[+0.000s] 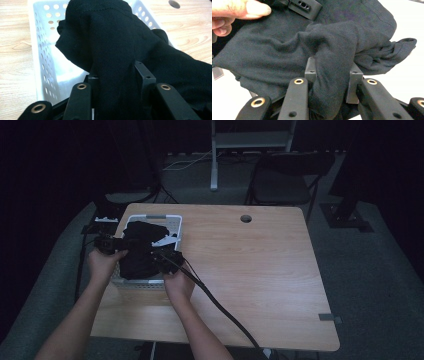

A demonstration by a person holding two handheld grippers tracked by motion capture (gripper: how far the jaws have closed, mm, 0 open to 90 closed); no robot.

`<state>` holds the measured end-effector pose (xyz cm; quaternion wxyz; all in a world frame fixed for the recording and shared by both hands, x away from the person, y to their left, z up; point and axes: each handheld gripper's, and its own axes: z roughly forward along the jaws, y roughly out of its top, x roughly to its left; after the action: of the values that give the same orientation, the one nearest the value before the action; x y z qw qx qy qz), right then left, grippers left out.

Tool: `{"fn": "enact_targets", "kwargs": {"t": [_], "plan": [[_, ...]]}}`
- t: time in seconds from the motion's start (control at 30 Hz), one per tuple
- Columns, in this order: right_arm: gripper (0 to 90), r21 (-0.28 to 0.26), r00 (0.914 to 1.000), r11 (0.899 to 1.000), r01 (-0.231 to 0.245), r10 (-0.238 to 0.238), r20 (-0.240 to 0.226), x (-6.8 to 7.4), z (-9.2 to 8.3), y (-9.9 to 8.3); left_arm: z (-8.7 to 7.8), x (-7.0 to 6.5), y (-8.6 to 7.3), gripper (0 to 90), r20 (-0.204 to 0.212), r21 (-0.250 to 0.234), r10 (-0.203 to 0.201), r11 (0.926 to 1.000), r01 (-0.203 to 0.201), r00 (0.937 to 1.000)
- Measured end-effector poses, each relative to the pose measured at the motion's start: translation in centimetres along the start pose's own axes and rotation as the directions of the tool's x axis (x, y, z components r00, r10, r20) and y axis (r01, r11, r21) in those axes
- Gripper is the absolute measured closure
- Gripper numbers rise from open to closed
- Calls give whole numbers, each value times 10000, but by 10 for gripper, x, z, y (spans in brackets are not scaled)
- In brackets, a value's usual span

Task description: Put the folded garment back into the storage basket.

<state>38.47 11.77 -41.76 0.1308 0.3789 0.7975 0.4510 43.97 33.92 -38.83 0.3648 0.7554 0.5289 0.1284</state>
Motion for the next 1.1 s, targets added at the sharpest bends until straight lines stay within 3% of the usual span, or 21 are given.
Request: {"fn": "enact_targets", "kwargs": {"t": [0.8, 1.07, 1.1], "plan": [[670, 660, 9999, 9978, 60, -68, 126, -2, 9, -4, 12, -2, -5, 593, -823, 560, 613, 9968, -568, 9947], [524, 783, 9979, 9965, 284, -327, 551, -3, 9, -4, 13, 0, -7, 487, -1235, 787, 853, 9940, -759, 9887], [520, 821, 9987, 9963, 259, -293, 415, -3, 9, -3, 13, 0, -7, 467, -1267, 765, 909, 9937, -816, 9878]]}}
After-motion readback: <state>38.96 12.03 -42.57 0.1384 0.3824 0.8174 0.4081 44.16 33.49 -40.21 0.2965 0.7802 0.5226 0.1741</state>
